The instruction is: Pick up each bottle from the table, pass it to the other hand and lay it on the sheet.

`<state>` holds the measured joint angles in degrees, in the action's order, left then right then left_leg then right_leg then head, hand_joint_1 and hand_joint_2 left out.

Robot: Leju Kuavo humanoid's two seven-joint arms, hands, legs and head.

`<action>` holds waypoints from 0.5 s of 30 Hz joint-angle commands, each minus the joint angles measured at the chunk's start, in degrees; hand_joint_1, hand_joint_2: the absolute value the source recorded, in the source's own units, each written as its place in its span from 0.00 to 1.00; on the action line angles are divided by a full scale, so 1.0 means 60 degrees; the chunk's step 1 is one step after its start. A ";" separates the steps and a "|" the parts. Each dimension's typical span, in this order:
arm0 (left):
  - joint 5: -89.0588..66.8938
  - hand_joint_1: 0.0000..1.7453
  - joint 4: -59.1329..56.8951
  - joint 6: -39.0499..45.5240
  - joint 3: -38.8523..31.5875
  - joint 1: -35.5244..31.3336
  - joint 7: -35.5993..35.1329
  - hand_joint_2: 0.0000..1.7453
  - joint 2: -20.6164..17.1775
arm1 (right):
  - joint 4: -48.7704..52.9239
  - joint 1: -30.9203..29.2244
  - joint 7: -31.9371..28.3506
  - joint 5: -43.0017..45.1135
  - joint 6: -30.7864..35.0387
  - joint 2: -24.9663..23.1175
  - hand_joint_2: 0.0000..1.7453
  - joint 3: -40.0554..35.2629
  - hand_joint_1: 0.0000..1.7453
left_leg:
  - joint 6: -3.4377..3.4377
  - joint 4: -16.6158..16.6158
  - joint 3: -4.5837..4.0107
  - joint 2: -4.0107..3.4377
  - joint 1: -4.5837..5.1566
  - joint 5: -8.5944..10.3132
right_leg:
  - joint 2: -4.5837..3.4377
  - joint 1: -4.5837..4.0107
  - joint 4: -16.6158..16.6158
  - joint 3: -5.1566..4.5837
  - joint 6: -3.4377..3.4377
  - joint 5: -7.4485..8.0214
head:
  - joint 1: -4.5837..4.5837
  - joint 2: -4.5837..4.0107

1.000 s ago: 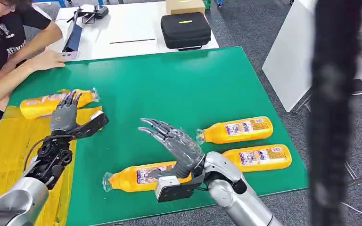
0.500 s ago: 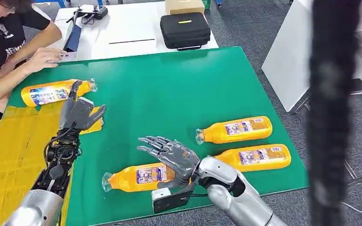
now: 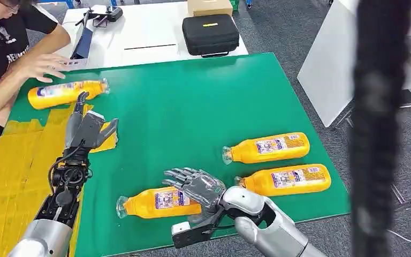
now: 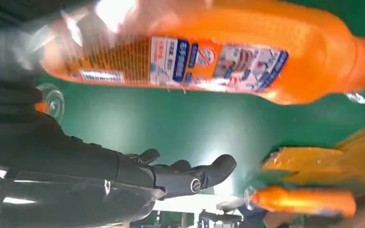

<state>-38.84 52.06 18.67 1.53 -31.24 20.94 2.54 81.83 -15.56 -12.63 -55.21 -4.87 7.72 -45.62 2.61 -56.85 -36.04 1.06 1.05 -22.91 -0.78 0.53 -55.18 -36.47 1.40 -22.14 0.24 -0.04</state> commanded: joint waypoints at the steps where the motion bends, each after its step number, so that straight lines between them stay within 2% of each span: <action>1: 0.0110 0.00 -0.0099 0.0044 -0.0037 -0.0072 -0.0029 1.00 0.0263 | -0.1773 -0.0277 0.0561 -0.0358 0.0067 -0.0176 1.00 -0.0537 0.00 | -0.0035 0.0001 0.0087 -0.0016 -0.0014 -0.0034 | 0.0006 -0.0016 0.0007 0.0089 -0.0009 -0.0029 | 0.0004 0.0000; 3: 0.0109 0.00 -0.0078 0.0086 0.0004 0.0009 0.0009 1.00 0.0301 | -0.2323 -0.0203 0.0840 -0.0456 0.0229 -0.0447 1.00 -0.0555 0.00 | -0.0024 0.0012 0.0053 -0.0011 -0.0009 -0.0014 | 0.0003 -0.0011 0.0017 0.0054 -0.0006 -0.0010 | 0.0004 0.0000; 4: 0.0114 0.00 -0.0061 0.0099 0.0029 0.0045 0.0023 1.00 0.0309 | -0.2525 -0.0189 0.1068 -0.0610 0.0335 -0.0537 1.00 -0.0580 0.00 | -0.0037 0.0007 0.0091 -0.0016 -0.0016 -0.0031 | 0.0006 -0.0019 0.0015 0.0093 -0.0010 -0.0026 | 0.0004 0.0000; 7: 0.0115 0.00 -0.0056 0.0117 0.0039 0.0060 0.0023 1.00 0.0320 | -0.2629 -0.0180 0.1093 -0.0643 0.0391 -0.0584 1.00 -0.0595 0.00 | -0.0023 0.0011 0.0056 -0.0016 -0.0009 -0.0018 | -0.0001 -0.0011 0.0015 0.0056 -0.0006 -0.0013 | 0.0007 0.0000; 9: 0.0111 0.00 -0.0027 0.0116 0.0062 0.0087 0.0020 1.00 0.0314 | -0.2670 -0.0146 0.1365 -0.0853 0.0449 -0.0621 1.00 -0.0514 0.00 | -0.0050 -0.0009 0.0120 -0.0029 -0.0021 -0.0057 | 0.0003 -0.0025 -0.0001 0.0120 -0.0013 -0.0050 | 0.0004 0.0000; 10: 0.0117 0.00 0.0027 0.0110 0.0091 0.0143 0.0027 1.00 0.0317 | -0.2763 -0.0090 0.1745 -0.1224 0.0618 -0.0653 1.00 -0.0514 0.00 | -0.0019 0.0010 0.0037 -0.0011 -0.0008 -0.0011 | 0.0003 -0.0010 0.0013 0.0037 -0.0004 -0.0008 | 0.0000 0.0000; 11: 0.0107 0.00 0.0075 0.0121 0.0110 0.0187 0.0024 1.00 0.0324 | -0.2870 -0.0037 0.1956 -0.1467 0.0708 -0.0691 1.00 -0.0464 0.00 | -0.0031 0.0007 0.0084 -0.0014 -0.0011 -0.0031 | 0.0008 -0.0015 0.0010 0.0084 -0.0007 -0.0029 | 0.0007 0.0000; 15: 0.0103 0.00 0.0492 0.0107 0.0235 0.0491 0.0051 1.00 0.0394 | -0.3395 0.0107 0.2663 -0.2322 0.1028 -0.0854 1.00 -0.0024 0.00 | -0.0025 0.0013 0.0067 -0.0008 -0.0011 -0.0019 | 0.0010 -0.0015 0.0018 0.0067 -0.0006 -0.0018 | 0.0004 0.0000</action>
<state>-38.32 53.35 19.47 1.77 -29.37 21.18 3.98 71.49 -15.11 -1.33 -63.96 -0.43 4.68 -46.93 2.61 -56.85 -36.01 1.04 1.04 -22.91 -0.79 0.51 -55.18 -36.46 1.40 -22.15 0.26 -0.04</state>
